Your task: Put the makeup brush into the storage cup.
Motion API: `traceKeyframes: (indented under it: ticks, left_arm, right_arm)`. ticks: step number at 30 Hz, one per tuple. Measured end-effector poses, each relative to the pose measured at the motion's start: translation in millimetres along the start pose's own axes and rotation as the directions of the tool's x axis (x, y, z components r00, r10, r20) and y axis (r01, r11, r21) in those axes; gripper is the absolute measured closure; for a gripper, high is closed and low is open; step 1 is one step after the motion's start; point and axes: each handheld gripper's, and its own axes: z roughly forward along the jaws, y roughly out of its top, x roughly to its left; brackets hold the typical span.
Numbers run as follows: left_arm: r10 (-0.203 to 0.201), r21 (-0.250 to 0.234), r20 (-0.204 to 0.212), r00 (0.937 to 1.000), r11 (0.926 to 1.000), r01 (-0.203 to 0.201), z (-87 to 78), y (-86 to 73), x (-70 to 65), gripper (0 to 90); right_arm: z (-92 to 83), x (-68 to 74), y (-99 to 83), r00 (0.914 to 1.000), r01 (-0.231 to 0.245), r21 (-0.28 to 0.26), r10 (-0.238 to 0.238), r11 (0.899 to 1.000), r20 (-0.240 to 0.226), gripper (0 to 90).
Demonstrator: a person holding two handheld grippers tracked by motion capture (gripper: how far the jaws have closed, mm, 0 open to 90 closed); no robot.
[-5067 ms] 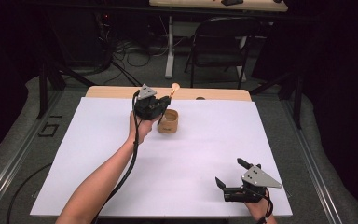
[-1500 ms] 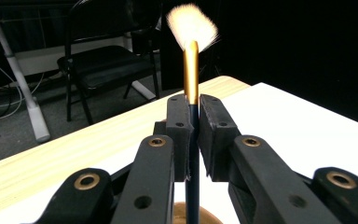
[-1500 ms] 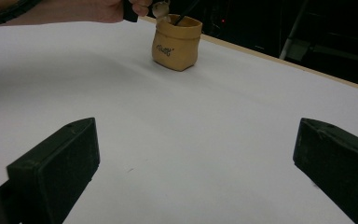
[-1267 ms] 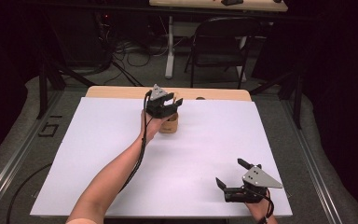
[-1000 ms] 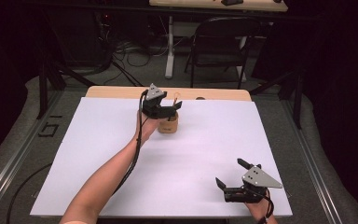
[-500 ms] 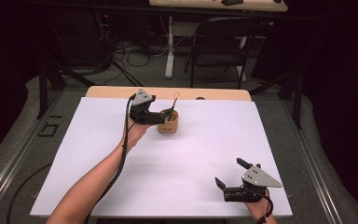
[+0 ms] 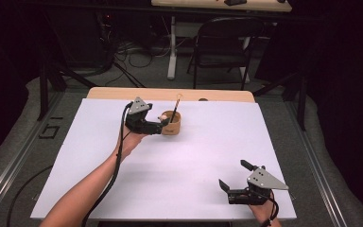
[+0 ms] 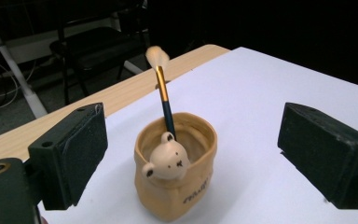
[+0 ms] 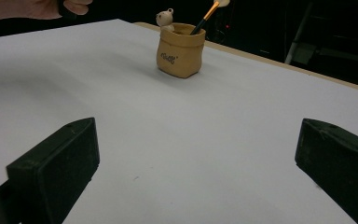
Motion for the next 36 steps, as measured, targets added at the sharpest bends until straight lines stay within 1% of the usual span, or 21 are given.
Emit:
traceKeyframes:
  ticks: [2,3,6,7,8,9,10,13,16,17,19,22,26,31,34,36]
  left_arm:
    - [0.003,0.000,-0.007,1.0000,1.0000,-0.003,-3.2,-2.5,-1.6,7.1]
    - [0.002,0.001,-0.002,1.0000,1.0000,-0.002,-5.2,-4.2,-2.0,6.9]
    - [0.008,0.003,-0.006,1.0000,1.0000,-0.008,-10.1,-8.0,-3.3,5.4]
    - [0.010,0.004,-0.008,0.9999,0.9999,-0.010,-12.9,-9.6,-3.2,5.1]
    - [0.006,0.003,-0.010,0.9999,1.0000,-0.006,-15.0,-10.9,-3.2,4.8]
    - [0.007,0.004,-0.010,0.9999,1.0000,-0.007,-17.5,-12.2,-2.6,4.7]
    - [-0.002,0.002,-0.010,0.9999,1.0000,0.002,-19.7,-13.7,-2.5,4.5]
    - [0.002,0.015,-0.025,0.9997,0.9999,-0.002,-26.7,-17.8,-1.8,4.4]
    - [0.004,0.023,-0.032,0.9995,0.9997,-0.003,-34.3,-22.1,-1.7,3.8]
    - [-0.002,0.018,-0.034,0.9994,0.9998,0.003,-36.5,-23.7,-2.0,3.3]
    - [0.004,0.031,-0.036,0.9993,0.9995,-0.003,-41.5,-26.2,-1.7,2.3]
    - [0.000,0.028,-0.042,0.9991,0.9996,0.001,-48.3,-30.9,-2.3,1.7]
    - [0.018,0.034,-0.041,0.9990,0.9993,-0.017,-59.2,-38.0,-5.0,0.6]
    - [0.019,0.023,-0.042,0.9989,0.9996,-0.018,-72.1,-44.6,-7.2,0.2]
    - [0.018,0.004,-0.044,0.9989,0.9998,-0.018,-80.5,-47.4,-8.1,0.1]
    - [0.022,0.000,-0.042,0.9989,0.9998,-0.022,-84.9,-48.9,-8.7,0.1]
  right_arm:
    - [0.0,-0.1,0.0,1.0000,0.001,0.000,-0.001,1.000,-0.004,0.0]
    - [0.1,0.1,0.0,1.0000,0.003,0.002,-0.003,1.000,-0.007,0.0]
    - [1.2,1.1,-0.4,1.0000,0.004,-0.003,-0.004,1.000,-0.008,0.0]
    - [0.7,1.0,-0.3,0.9999,0.008,0.008,-0.008,1.000,-0.007,0.0]
    - [1.6,1.2,-0.7,0.9999,0.009,0.001,-0.009,1.000,-0.007,0.0]
    - [1.4,1.1,-0.7,0.9999,0.011,0.006,-0.011,1.000,-0.006,0.0]
    - [1.7,1.3,-0.8,0.9999,0.010,0.004,-0.010,1.000,-0.006,0.0]
    - [1.6,1.8,-0.7,0.9999,0.014,0.005,-0.014,1.000,-0.003,0.0]
    - [1.4,2.0,-0.6,0.9999,0.014,0.000,-0.014,1.000,-0.003,0.0]
    - [1.2,2.1,-0.4,0.9999,0.015,0.001,-0.015,1.000,-0.002,0.0]
    - [1.4,2.1,-0.4,0.9999,0.015,0.001,-0.015,1.000,-0.004,0.0]
    - [1.5,2.3,-0.5,0.9999,0.015,0.002,-0.015,1.000,-0.007,0.0]
    - [1.0,2.3,-0.5,0.9999,0.014,0.001,-0.014,1.000,-0.006,0.0]
    - [1.0,2.4,-0.4,0.9999,0.015,0.000,-0.015,1.000,-0.007,0.0]
    - [1.1,2.5,-0.4,0.9999,0.015,-0.001,-0.015,1.000,-0.006,0.0]
    - [1.2,2.7,-0.4,0.9999,0.015,0.000,-0.015,1.000,-0.007,0.0]
